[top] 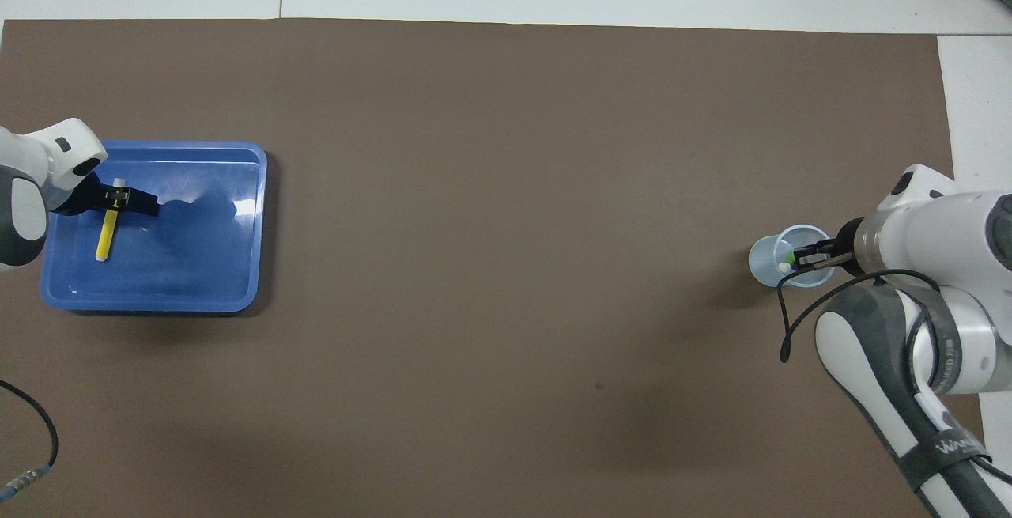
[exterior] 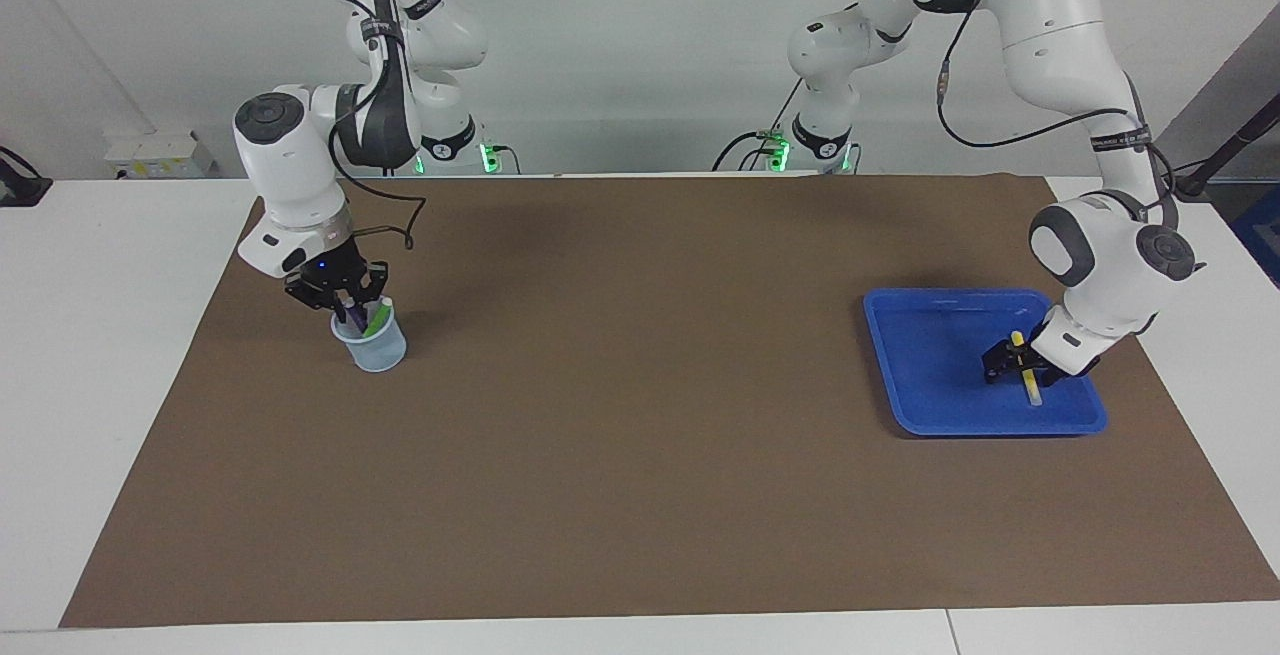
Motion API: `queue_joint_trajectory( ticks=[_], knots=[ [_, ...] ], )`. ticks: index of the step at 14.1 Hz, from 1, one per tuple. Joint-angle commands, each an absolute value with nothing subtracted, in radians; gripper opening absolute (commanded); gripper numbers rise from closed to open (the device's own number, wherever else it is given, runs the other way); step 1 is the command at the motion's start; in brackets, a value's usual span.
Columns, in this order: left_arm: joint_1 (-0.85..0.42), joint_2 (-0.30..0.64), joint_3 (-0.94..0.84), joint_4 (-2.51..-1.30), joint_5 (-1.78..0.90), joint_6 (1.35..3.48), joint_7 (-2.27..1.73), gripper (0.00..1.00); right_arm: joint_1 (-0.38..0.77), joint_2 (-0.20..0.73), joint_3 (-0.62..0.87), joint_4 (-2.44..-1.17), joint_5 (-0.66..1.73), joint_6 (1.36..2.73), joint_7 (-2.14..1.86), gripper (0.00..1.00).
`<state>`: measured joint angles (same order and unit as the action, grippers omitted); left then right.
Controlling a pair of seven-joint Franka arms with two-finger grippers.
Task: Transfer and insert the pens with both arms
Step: 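Release the purple pen while the left gripper grasps the yellow pen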
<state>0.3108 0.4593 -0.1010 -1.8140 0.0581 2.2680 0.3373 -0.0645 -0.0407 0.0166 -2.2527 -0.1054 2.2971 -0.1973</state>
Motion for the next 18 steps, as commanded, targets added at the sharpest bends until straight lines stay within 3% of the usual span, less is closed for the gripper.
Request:
queue_joint_trajectory(
  ticks=[1,6,7,9,10,11,14,16,18],
  knots=[
    [0.322,0.426,-0.103,-1.845,0.055,2.261,0.359,0.98,-0.080,-0.040,0.029,-2.252,-0.127,2.292,-0.178,0.98],
    [0.322,0.422,-0.101,-1.845,0.087,2.221,0.368,0.95,-0.068,-0.066,0.035,-2.168,-0.127,2.123,-0.181,1.00],
    [0.322,0.422,-0.101,-1.845,0.087,2.220,0.368,0.90,-0.069,-0.072,0.035,-2.163,-0.126,2.106,-0.184,1.00],
    [0.322,0.419,-0.103,-1.842,0.087,2.209,0.367,0.72,-0.067,-0.086,0.037,-2.161,-0.118,2.083,-0.184,1.00],
    [0.322,0.419,-0.103,-1.841,0.086,2.203,0.365,0.58,-0.067,-0.087,0.037,-2.154,-0.115,2.073,-0.186,1.00],
    [0.321,0.419,-0.103,-1.841,0.086,2.204,0.364,0.49,-0.067,-0.092,0.037,-2.140,-0.114,2.034,-0.187,1.00],
    [0.322,0.419,-0.103,-1.841,0.086,2.204,0.364,0.29,-0.046,-0.095,0.041,-2.056,-0.101,1.900,-0.189,1.00],
    [0.322,0.419,-0.103,-1.839,0.086,2.198,0.364,0.03,-0.044,-0.106,0.043,-2.028,-0.023,1.846,-0.190,1.00],
    [0.318,0.419,-0.101,-1.826,0.086,2.171,0.353,0.00,-0.044,-0.121,0.054,-2.028,0.058,1.830,-0.192,1.00]
  ],
)
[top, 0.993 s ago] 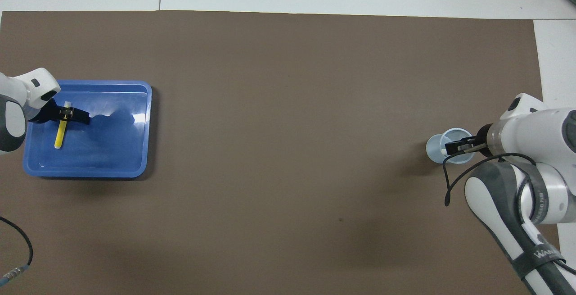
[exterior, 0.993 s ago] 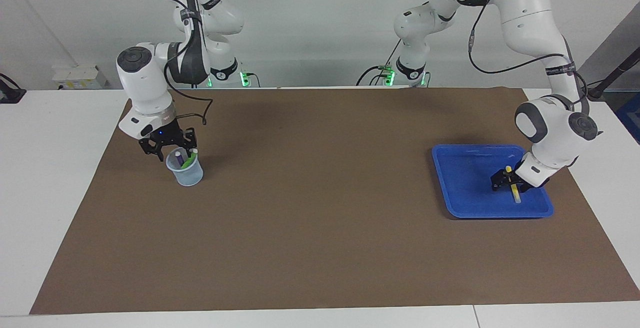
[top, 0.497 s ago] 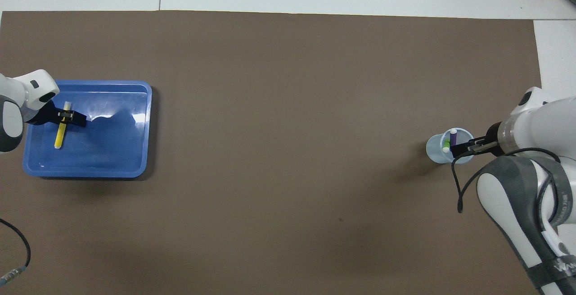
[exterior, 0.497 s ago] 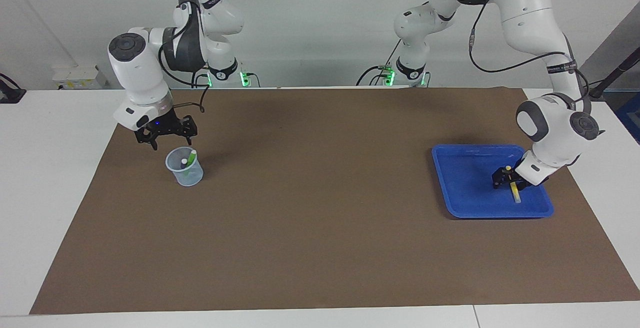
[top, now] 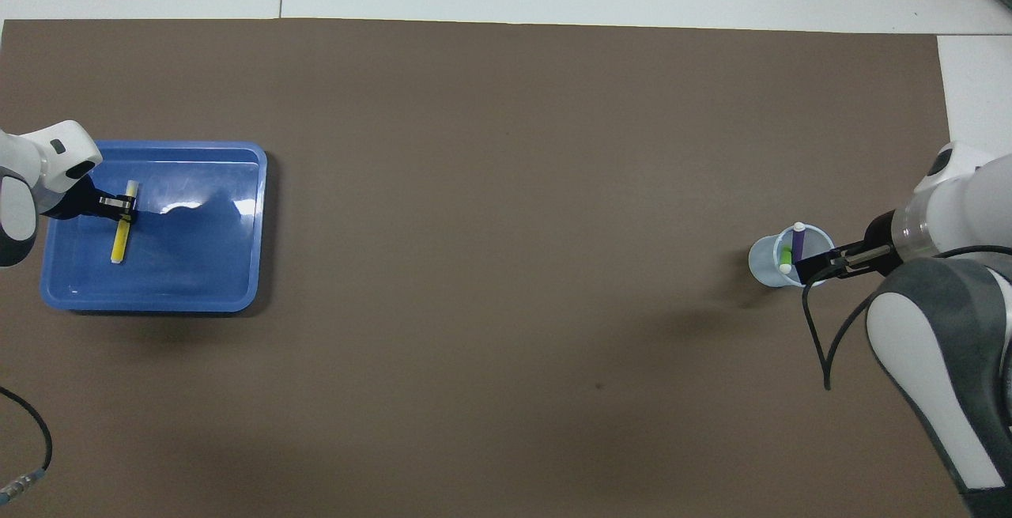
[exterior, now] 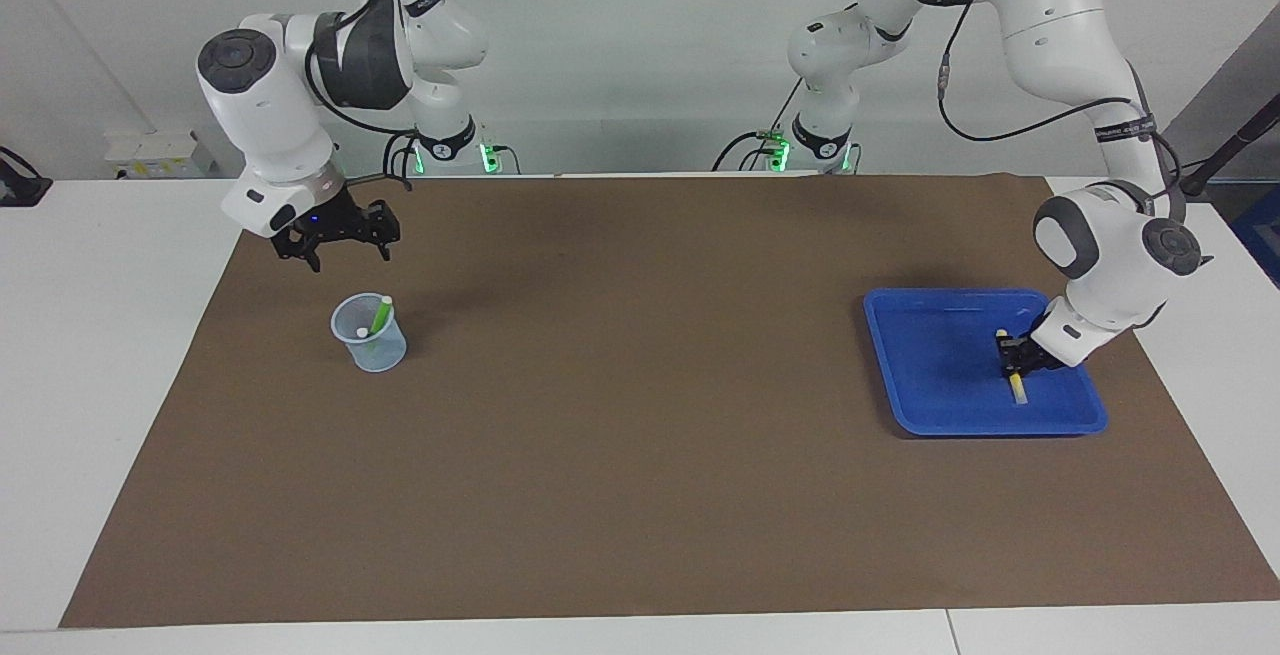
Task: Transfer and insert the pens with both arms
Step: 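Release the purple pen while the left gripper grasps the yellow pen, then lift the yellow pen with the left gripper toward the right gripper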
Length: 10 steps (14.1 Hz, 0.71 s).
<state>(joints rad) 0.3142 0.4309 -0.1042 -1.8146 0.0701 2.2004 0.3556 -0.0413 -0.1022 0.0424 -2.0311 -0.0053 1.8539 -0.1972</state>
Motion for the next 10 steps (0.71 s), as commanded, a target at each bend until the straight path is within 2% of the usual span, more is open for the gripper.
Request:
queue_joint_trajectory(
  ticks=[1,6,10],
  knots=[
    [0.314,0.420,-0.101,-1.810,0.086,2.155,0.345,0.00,-0.044,-0.123,0.057,-2.028,0.099,1.825,-0.193,1.00],
    [0.255,0.417,-0.112,-1.657,0.043,1.952,0.055,0.00,-0.043,-0.124,0.069,-2.028,0.371,1.813,-0.198,1.00],
    [0.195,0.309,-0.115,-1.641,-0.112,1.815,-0.301,0.00,-0.043,-0.129,0.127,-2.028,0.598,1.824,-0.205,1.00]
  ],
)
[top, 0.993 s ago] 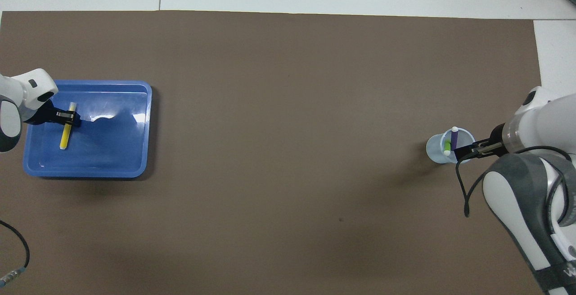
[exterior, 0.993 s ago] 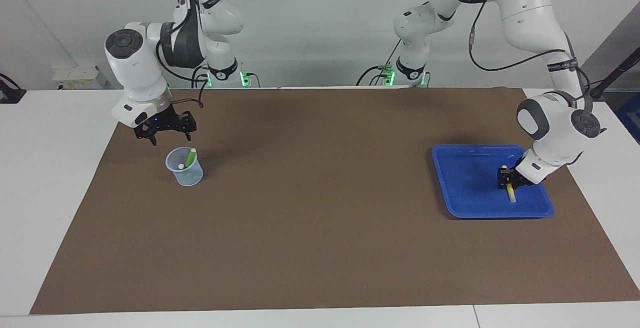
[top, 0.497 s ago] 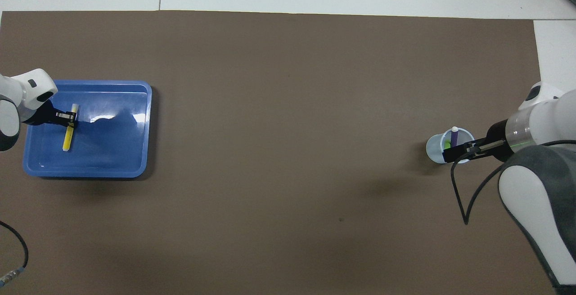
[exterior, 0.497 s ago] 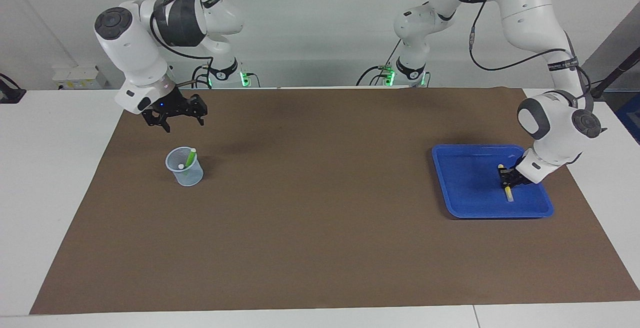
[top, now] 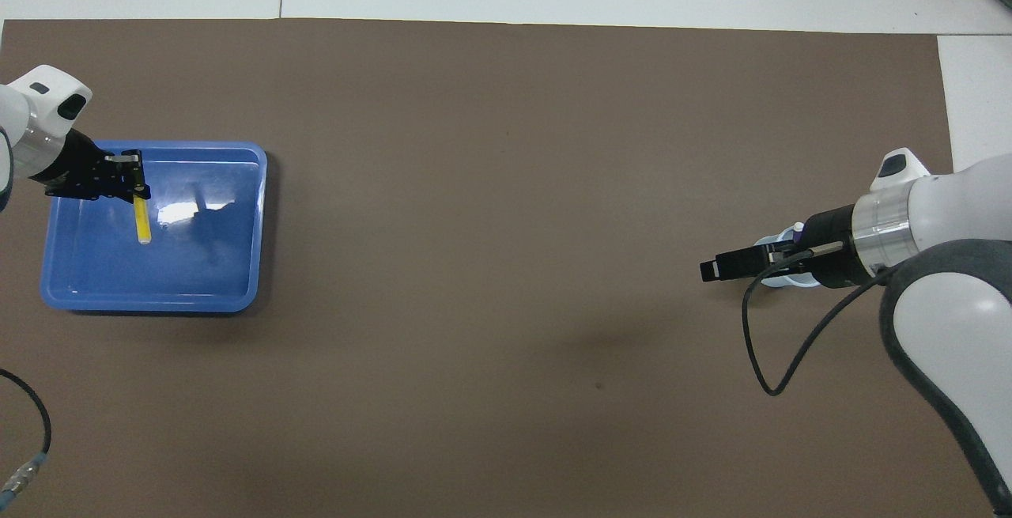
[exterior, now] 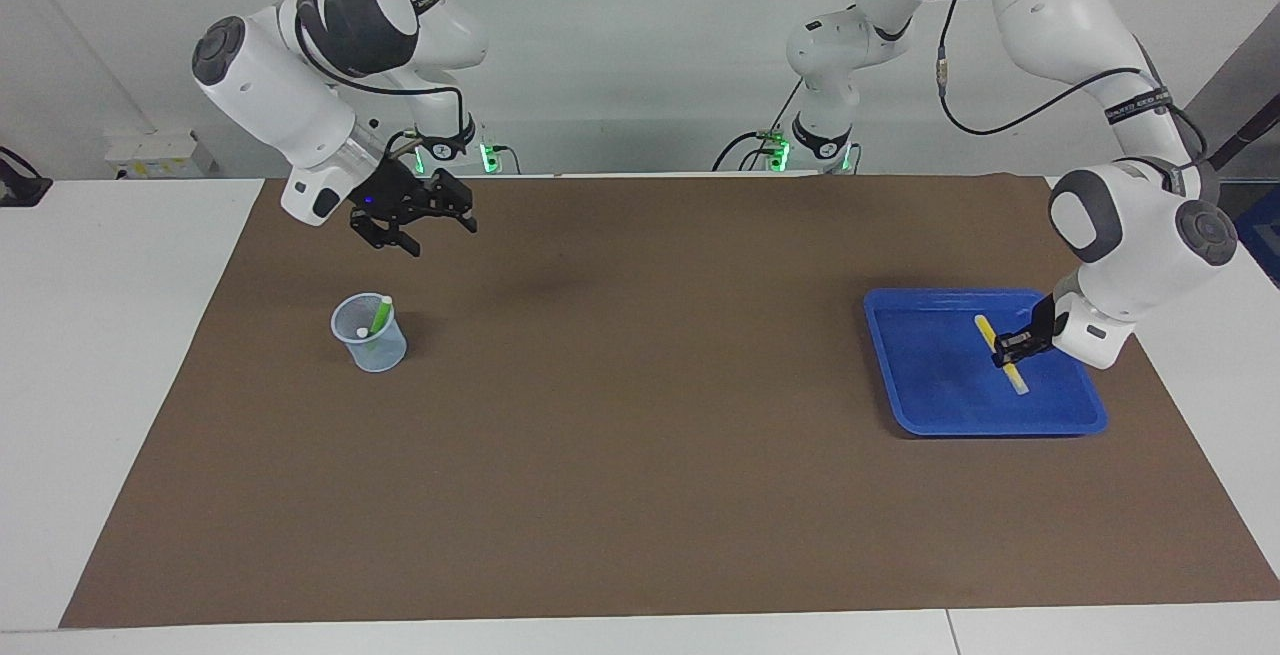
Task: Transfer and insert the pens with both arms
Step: 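Lift the yellow pen with the left gripper toward the right gripper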
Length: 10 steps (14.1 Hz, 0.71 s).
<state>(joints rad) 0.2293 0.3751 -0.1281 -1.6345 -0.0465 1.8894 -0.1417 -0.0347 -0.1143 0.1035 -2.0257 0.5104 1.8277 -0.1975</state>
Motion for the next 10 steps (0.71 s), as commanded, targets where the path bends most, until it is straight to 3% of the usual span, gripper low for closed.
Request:
queue_joint_trajectory(
  ticks=[1,6,10],
  knots=[
    [0.181,0.281,-0.115,-1.641,-0.162,1.784,-0.434,0.00,-0.043,-0.130,0.135,-2.028,0.650,1.827,-0.219,1.00],
    [0.014,0.192,-0.117,-1.644,-0.262,1.713,-0.915,0.00,-0.041,-0.138,0.175,-2.034,0.846,1.832,-0.230,1.00],
    [-0.147,0.155,-0.117,-1.648,-0.348,1.742,-1.347,0.00,-0.002,-0.138,0.216,-2.043,0.968,1.913,-0.226,1.00]
  ],
)
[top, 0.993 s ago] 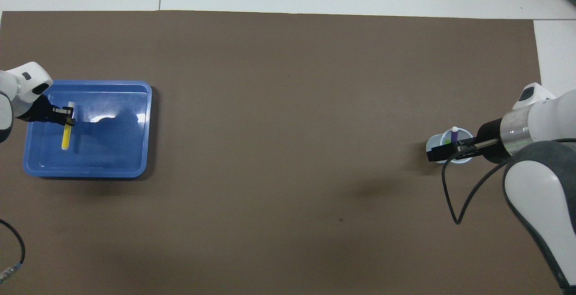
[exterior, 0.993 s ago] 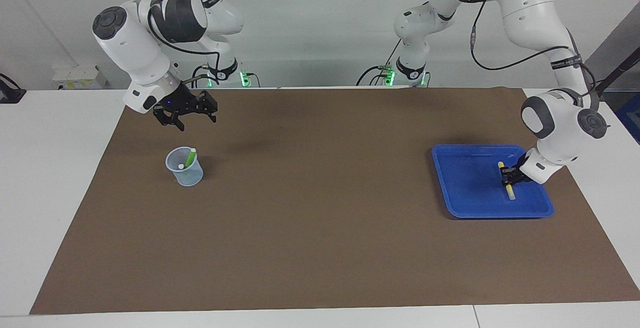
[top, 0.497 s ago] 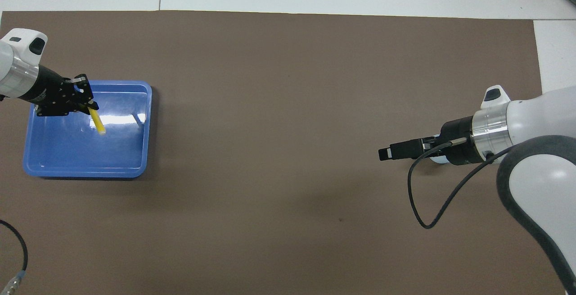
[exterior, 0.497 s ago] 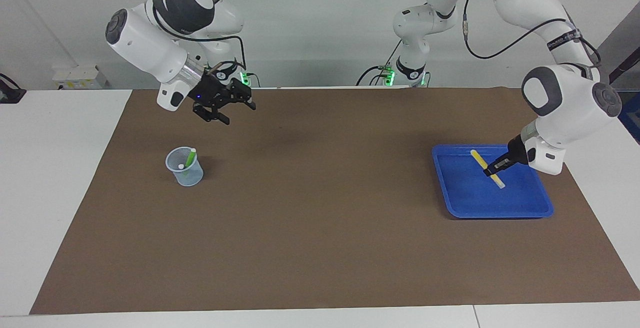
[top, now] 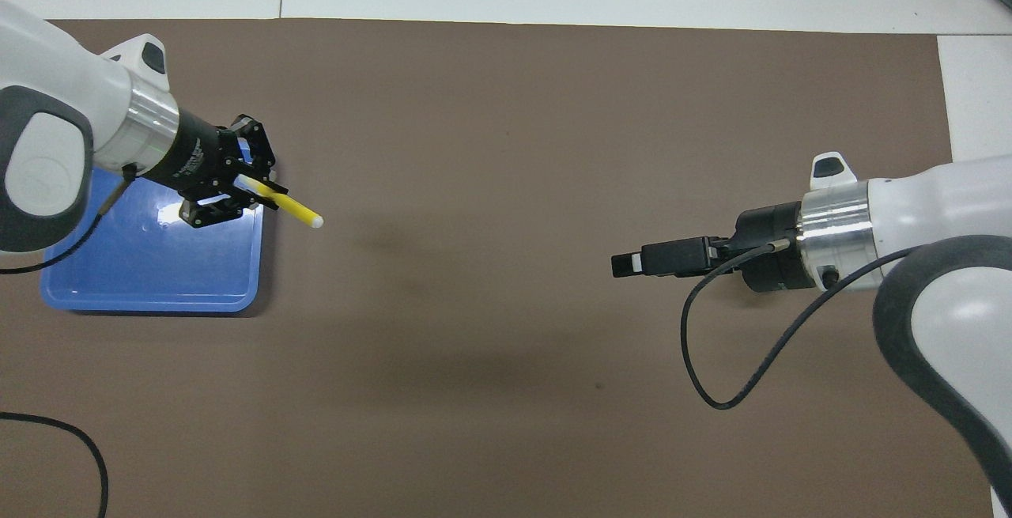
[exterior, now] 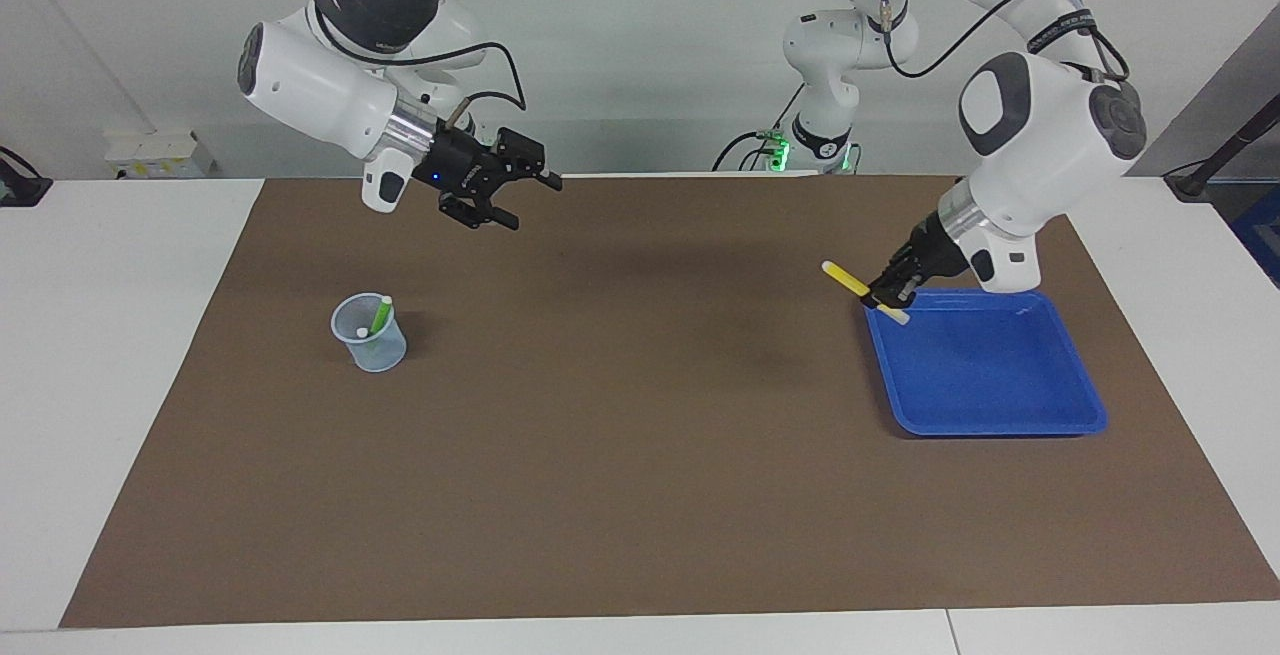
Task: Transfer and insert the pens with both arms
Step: 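Lift the yellow pen with the left gripper toward the right gripper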
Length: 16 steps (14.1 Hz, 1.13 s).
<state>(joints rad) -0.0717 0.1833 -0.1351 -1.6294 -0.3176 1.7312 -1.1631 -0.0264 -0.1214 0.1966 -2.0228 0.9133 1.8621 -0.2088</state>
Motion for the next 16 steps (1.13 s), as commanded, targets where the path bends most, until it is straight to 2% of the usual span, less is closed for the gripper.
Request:
queue_joint_trajectory(
  ticks=[1,4,7,12,16],
  knots=[
    [-0.188,0.153,-0.115,-1.646,-0.371,1.773,-1.458,0.00,0.026,-0.140,0.216,-2.046,0.997,1.945,-0.222,1.00],
    [-0.262,0.132,-0.117,-1.652,-0.388,1.832,-1.667,0.00,0.057,-0.138,0.216,-2.066,1.040,1.986,-0.210,1.00],
    [-0.301,0.103,-0.120,-1.680,-0.446,1.833,-1.744,0.00,0.060,-0.138,0.218,-2.069,1.060,1.999,-0.210,0.95],
    [-0.400,0.054,-0.123,-1.724,-0.508,1.919,-1.865,0.00,0.136,-0.126,0.218,-2.082,1.117,2.114,-0.196,0.95],
    [-0.452,0.026,-0.123,-1.769,-0.508,1.959,-1.901,0.00,0.176,-0.118,0.216,-2.080,1.137,2.189,-0.161,0.91]
  ],
)
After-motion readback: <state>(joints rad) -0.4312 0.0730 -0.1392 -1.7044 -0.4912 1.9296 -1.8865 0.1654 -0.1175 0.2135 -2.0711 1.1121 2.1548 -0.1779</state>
